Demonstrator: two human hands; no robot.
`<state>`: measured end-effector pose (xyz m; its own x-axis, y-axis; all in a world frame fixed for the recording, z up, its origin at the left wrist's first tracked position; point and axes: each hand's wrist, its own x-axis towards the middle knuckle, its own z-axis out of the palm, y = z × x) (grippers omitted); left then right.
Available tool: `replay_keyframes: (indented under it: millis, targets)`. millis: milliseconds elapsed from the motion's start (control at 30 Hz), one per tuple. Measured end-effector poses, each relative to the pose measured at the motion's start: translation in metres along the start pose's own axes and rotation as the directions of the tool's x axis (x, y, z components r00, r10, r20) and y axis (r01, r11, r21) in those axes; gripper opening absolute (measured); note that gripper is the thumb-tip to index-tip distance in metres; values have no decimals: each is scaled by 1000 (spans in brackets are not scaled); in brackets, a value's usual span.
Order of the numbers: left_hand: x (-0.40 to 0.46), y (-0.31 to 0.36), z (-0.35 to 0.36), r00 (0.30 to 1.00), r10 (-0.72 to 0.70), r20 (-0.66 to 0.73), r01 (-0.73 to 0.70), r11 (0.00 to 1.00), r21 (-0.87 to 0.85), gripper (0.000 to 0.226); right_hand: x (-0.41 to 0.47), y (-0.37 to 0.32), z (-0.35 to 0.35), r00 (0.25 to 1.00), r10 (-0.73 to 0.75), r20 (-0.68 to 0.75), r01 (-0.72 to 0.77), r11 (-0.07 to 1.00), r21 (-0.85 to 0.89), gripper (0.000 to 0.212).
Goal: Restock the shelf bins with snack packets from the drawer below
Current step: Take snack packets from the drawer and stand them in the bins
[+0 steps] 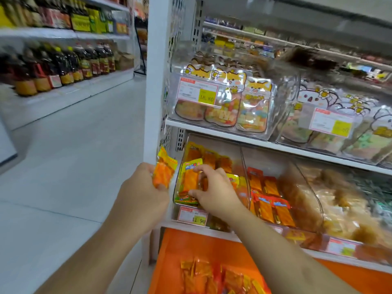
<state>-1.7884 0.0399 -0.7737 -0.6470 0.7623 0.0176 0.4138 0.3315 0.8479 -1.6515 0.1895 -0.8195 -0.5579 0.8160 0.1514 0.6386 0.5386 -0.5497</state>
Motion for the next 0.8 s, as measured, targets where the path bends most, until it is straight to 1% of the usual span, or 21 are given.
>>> replay_keyframes:
  millis: [100,133,233,333,367,400,433,467,500,533,567,600,633,667,700,733,767,800]
  targets:
    - [1,0,2,999,-21,38,23,999,-38,16,1,8,10,999,-9,-39,1,981,-193,62]
    - [1,-1,3,999,-21,50,23,999,-38,19,1,10,13,998,7,-55,-19,974,-224,62]
    - [-4,1,5,996,1,89,4,998,-55,24,0,12,12,998,42,-37,-50,972,-230,60]
    - [-10,7,7,992,37,120,-25,994,-103,30,-10,8,0,999,32,-40,-38,987,-155,53]
    - [-12,9,8,990,53,130,-37,992,-125,29,-15,4,-8,998,31,-59,-37,995,-96,48]
    - [-14,11,8,987,67,148,-45,988,-149,28,-23,-1,-19,996,49,-79,-48,999,18,42]
    - [-16,12,9,982,82,172,-51,983,-176,29,-33,-5,-31,993,95,-66,-80,976,200,38]
    - [-18,13,11,973,101,208,-57,977,-206,31,-44,-9,-42,992,128,-7,-113,898,426,34]
    - [-21,14,14,959,125,255,-63,970,-236,34,-55,-11,-55,990,114,83,-141,770,623,31]
    - [-26,17,17,938,153,310,-66,960,-272,36,-68,-11,-66,984,66,162,-166,648,743,27]
    - [-30,20,22,917,175,359,-65,952,-298,39,-82,-11,-77,975,20,220,-191,575,795,23]
    - [-35,23,28,900,192,392,-66,948,-311,41,-96,-10,-86,968,5,249,-208,564,799,16]
    - [-41,26,35,887,213,409,-82,946,-315,40,-108,-6,-92,970,27,240,-207,609,766,10]
    - [-49,30,41,884,237,404,-116,947,-300,36,-118,1,-97,979,56,198,-181,686,705,5]
    - [-56,35,47,891,255,375,-162,951,-263,31,-126,8,-100,987,86,137,-154,763,628,9]
    - [-62,38,54,906,260,334,-199,958,-208,25,-134,18,-102,993,98,72,-121,827,548,19]
    - [-67,40,59,921,247,302,-208,965,-158,21,-141,25,-104,996,92,3,-82,869,487,21]
    - [-72,43,64,933,213,290,-180,974,-136,19,-148,32,-106,994,77,-79,-34,895,444,16]
